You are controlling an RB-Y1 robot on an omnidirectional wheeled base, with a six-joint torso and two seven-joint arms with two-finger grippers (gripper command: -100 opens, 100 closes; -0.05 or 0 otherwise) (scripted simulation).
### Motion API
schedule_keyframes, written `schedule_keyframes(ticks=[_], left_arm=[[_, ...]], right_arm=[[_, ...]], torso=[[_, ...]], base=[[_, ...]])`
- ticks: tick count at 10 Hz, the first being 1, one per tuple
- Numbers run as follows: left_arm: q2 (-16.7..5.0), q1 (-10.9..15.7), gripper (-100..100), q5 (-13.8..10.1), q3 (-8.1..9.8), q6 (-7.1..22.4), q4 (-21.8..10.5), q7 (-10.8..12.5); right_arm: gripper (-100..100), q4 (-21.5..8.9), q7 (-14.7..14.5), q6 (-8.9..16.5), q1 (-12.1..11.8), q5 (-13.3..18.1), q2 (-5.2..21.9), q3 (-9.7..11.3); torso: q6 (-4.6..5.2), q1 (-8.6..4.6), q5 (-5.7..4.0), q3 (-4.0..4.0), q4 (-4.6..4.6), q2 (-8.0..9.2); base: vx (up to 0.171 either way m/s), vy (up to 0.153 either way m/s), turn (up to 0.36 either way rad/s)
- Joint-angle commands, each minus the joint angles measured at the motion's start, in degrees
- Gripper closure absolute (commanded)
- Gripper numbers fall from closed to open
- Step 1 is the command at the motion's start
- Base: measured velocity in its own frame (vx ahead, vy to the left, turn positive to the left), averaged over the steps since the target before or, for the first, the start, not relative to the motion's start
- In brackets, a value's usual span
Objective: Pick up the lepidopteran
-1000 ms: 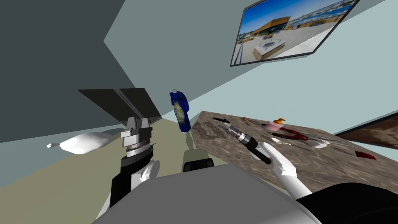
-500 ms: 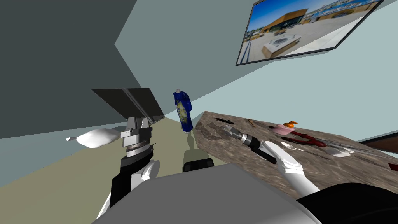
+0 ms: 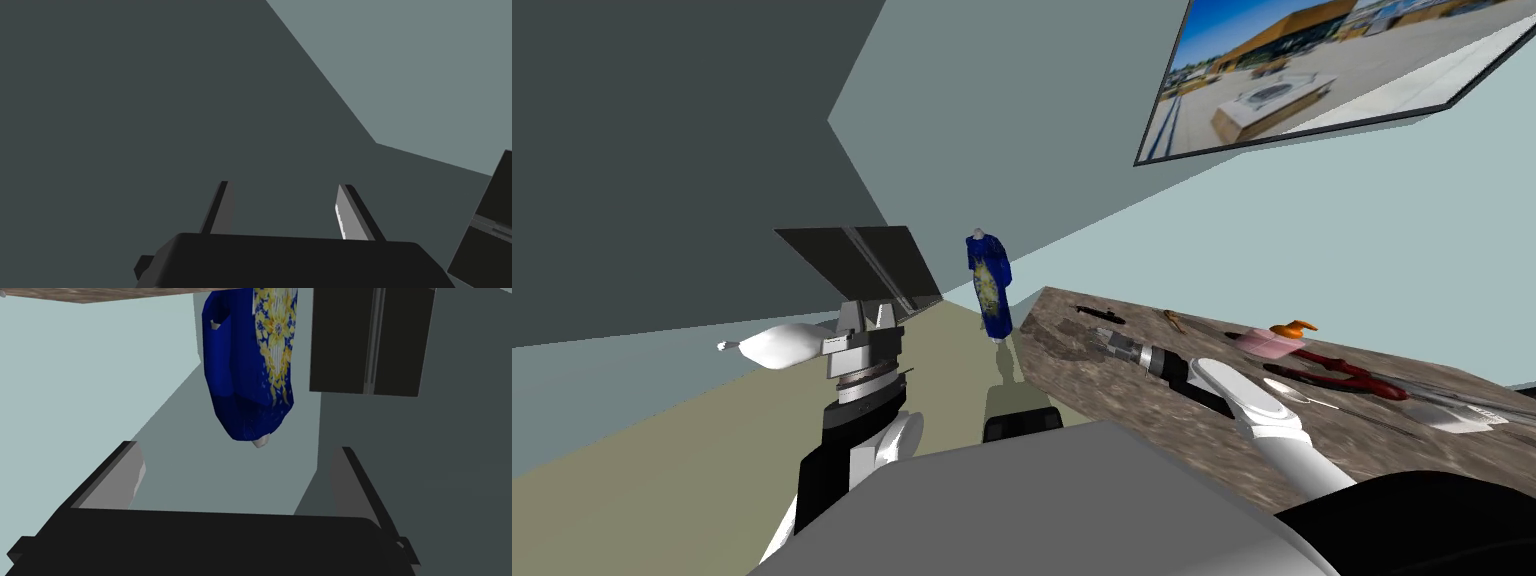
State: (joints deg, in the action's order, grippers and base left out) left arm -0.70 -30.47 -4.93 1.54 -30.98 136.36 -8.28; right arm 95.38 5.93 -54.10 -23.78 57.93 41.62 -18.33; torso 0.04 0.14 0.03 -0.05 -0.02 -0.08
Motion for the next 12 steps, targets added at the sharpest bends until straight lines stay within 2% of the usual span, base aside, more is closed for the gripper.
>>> schedule_keyframes(ticks=[1, 2, 3, 4, 5, 6, 7, 8, 9, 10, 11, 12], left_arm=[[0.0, 0.0, 0, 0.0, 0.00, 0.0, 0.0, 0.0], [0.0, 0.0, 0, 0.0, 0.00, 0.0, 0.0, 0.0], [0.0, 0.0, 0, 0.0, 0.00, 0.0, 0.0, 0.0], [0.0, 0.0, 0, 0.0, 0.00, 0.0, 0.0, 0.0], [0.0, 0.0, 0, 0.0, 0.00, 0.0, 0.0, 0.0], [0.0, 0.0, 0, 0.0, 0.00, 0.0, 0.0, 0.0], [0.0, 0.0, 0, 0.0, 0.00, 0.0, 0.0, 0.0], [0.0, 0.0, 0, 0.0, 0.00, 0.0, 0.0, 0.0], [0.0, 0.0, 0, 0.0, 0.00, 0.0, 0.0, 0.0], [0.0, 0.0, 0, 0.0, 0.00, 0.0, 0.0, 0.0], [0.0, 0.0, 0, 0.0, 0.00, 0.0, 0.0, 0.0], [0.0, 0.0, 0, 0.0, 0.00, 0.0, 0.0, 0.0]], right_arm=[[-100, -1.6, 0.1, -1.6, -0.3, 2.9, 2.2, -0.5], [-100, -1.6, 0.1, -1.6, -0.3, 4.0, 2.2, -0.5], [-100, -3.7, -0.1, -3.2, -0.1, 5.9, 4.1, -0.8], [-100, -3.7, -0.1, -3.2, -0.1, 7.0, 4.1, -0.8], [-100, -5.7, -0.3, -4.7, 0.0, 9.0, 5.9, -1.1], [-100, -5.7, -0.3, -4.7, 0.0, 10.0, 5.9, -1.1], [-100, -7.7, -0.5, -6.1, 0.1, 12.1, 7.7, -1.4], [-100, -7.7, -0.5, -6.1, 0.1, 12.8, 7.7, -1.4], [-100, -9.6, -0.7, -7.5, 0.3, 15.0, 9.3, -1.6], [-100, -9.6, -0.7, -7.5, 0.3, 15.5, 9.3, -1.6], [-100, -11.4, -1.0, -8.8, 0.4, 17.8, 10.9, -1.9], [-100, -11.4, -1.0, -8.8, 0.4, 18.1, 10.9, -1.9]], torso=[[0.00, 0.00, 0.00, 0.00, 0.00, 0.00], [-0.03, 0.00, 0.01, 0.01, 0.01, 0.01], [0.00, -0.02, -0.01, 0.02, 0.01, 0.03], [-0.02, -0.01, 0.00, 0.00, 0.00, 0.00], [-0.01, -0.02, 0.00, 0.00, 0.00, -0.01], [-0.02, -0.02, 0.00, -0.02, -0.01, -0.04], [0.00, -0.03, -0.01, -0.02, -0.01, -0.03], [-0.02, 0.00, 0.00, -0.02, -0.01, -0.04], [0.01, -0.02, -0.01, -0.01, 0.00, -0.01], [-0.02, -0.01, 0.00, -0.02, 0.00, -0.04], [0.01, -0.02, -0.01, -0.01, 0.00, -0.02], [-0.02, -0.04, -0.01, -0.03, -0.01, -0.06]], base=[[0.025, 0.035, 0.120], [0.022, 0.026, 0.047], [0.032, 0.033, 0.108], [0.031, 0.026, 0.059], [0.043, 0.028, 0.104], [0.038, 0.024, 0.058], [0.040, 0.035, 0.117], [0.035, 0.023, 0.049], [0.039, 0.033, 0.109], [0.037, 0.024, 0.050], [0.049, 0.022, 0.098], [0.037, 0.013, 0.054]])
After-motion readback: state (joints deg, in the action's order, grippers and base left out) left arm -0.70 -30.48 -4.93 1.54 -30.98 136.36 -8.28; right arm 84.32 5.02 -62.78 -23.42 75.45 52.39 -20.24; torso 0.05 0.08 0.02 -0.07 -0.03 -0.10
